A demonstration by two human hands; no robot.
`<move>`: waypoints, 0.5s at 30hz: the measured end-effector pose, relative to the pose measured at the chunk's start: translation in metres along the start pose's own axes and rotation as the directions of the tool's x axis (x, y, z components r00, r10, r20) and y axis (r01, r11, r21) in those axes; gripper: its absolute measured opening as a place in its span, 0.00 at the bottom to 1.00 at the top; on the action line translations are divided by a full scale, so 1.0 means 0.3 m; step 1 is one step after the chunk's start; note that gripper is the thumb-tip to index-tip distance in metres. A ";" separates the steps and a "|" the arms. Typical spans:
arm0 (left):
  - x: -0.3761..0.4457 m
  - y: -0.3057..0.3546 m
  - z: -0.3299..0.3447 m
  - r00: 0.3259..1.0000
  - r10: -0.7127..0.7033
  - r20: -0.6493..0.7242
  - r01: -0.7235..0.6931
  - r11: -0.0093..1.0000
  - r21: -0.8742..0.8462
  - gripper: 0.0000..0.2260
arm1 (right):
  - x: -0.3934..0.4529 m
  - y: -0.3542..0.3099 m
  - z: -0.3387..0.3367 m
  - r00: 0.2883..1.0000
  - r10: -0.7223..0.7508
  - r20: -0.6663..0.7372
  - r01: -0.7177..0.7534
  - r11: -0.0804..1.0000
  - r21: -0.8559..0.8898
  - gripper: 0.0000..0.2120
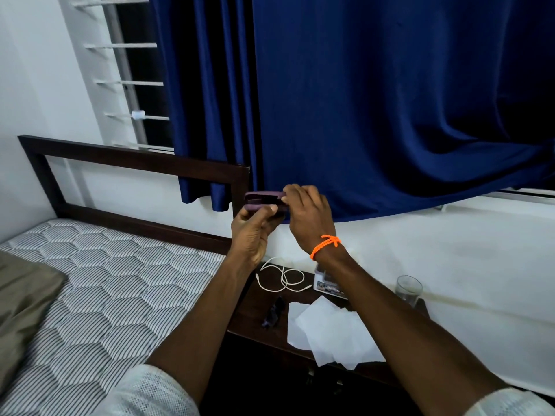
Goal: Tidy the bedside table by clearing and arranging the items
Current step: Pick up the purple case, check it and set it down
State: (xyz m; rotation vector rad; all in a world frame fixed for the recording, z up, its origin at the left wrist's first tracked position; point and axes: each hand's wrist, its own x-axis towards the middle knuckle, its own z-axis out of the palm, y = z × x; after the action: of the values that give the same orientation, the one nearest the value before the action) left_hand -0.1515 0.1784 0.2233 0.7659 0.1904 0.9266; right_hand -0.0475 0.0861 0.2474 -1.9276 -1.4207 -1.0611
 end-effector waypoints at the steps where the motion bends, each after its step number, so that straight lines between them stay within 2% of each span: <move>1: 0.000 0.002 -0.001 1.000 -0.008 0.004 0.008 1.000 -0.007 0.24 | 0.006 0.008 -0.003 1.000 -0.022 0.003 0.022 1.000 0.010 0.16; 3: 0.000 0.004 -0.014 1.000 -0.019 0.018 0.020 0.999 -0.025 0.20 | 0.017 0.022 -0.010 0.997 -0.078 0.007 0.077 0.996 0.048 0.12; 5: -0.004 0.004 -0.024 0.999 -0.026 0.032 0.028 0.999 -0.045 0.18 | 0.026 0.035 -0.020 0.995 -0.096 0.023 0.092 0.987 0.132 0.13; 6: -0.006 0.005 -0.025 0.999 -0.024 0.045 0.026 0.998 -0.051 0.17 | 0.029 0.043 -0.023 0.997 -0.071 0.036 0.062 0.976 0.210 0.14; 8: -0.009 0.007 -0.024 0.997 -0.014 0.078 0.019 0.998 -0.065 0.16 | 0.035 0.050 -0.030 0.993 0.056 0.100 -0.093 0.905 0.415 0.17; 11: -0.011 0.017 -0.022 0.992 -0.026 0.124 0.034 0.997 -0.065 0.17 | 0.036 0.050 -0.045 0.933 0.266 0.243 -0.361 0.686 0.632 0.17; 14: -0.008 0.023 -0.031 0.990 -0.060 0.126 0.060 0.998 0.003 0.21 | 0.034 0.046 -0.047 0.843 0.358 0.402 -0.522 0.368 0.769 0.13; 15: -0.009 0.024 -0.036 0.990 -0.071 0.125 0.069 0.997 0.024 0.23 | 0.034 0.048 -0.043 0.824 0.376 0.424 -0.542 0.305 0.783 0.13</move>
State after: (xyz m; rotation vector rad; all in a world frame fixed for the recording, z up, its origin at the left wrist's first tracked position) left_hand -0.1628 0.1846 0.2199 0.8279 0.1149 0.8084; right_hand -0.0362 0.0771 0.2638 -1.4110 -1.0037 0.1978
